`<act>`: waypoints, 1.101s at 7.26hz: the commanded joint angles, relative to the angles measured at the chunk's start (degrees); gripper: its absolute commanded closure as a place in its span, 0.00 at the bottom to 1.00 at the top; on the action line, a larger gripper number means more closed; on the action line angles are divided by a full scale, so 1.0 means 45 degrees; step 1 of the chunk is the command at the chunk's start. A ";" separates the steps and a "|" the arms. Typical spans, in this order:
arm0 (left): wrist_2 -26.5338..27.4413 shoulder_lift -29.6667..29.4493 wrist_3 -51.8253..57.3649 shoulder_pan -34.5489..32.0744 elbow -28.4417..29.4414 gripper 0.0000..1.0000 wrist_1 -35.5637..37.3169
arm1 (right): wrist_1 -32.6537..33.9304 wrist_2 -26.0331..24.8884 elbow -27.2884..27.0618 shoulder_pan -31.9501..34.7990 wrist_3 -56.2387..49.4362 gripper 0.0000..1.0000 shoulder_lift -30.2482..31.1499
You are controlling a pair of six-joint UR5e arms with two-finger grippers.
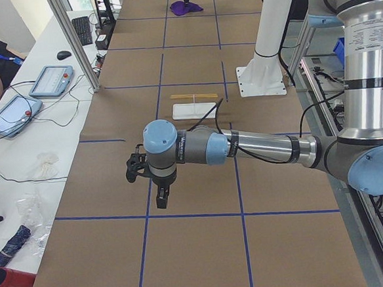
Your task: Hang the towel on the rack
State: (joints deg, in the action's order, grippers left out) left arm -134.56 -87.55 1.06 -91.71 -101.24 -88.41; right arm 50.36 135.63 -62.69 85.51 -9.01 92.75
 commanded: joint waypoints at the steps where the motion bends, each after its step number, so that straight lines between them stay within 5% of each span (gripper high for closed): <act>1: 0.0000 -0.0036 0.0000 -0.0050 -0.0002 0.00 -0.0001 | -0.0019 0.0423 -0.1316 0.0079 0.0050 1.00 -0.0005; 4: -0.0039 -0.0289 -0.0039 -0.0030 -0.0021 0.00 -0.0156 | 0.0234 0.0681 -0.5432 0.0803 0.1774 1.00 -0.0140; 6: -0.0039 -0.0660 -0.0543 0.0047 0.0076 0.00 -0.1905 | 0.0022 0.0545 -0.6240 -0.0537 0.4882 1.00 -0.1622; 8: 0.0000 -0.1069 -0.3943 0.1113 0.0213 0.00 -0.5435 | 0.0001 -0.0739 -0.7061 -0.2508 0.8020 1.00 -0.3279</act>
State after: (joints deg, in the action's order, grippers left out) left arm -134.70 -91.10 -7.14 -89.96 -100.65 -104.22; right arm 50.48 135.59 -92.08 79.65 17.77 82.41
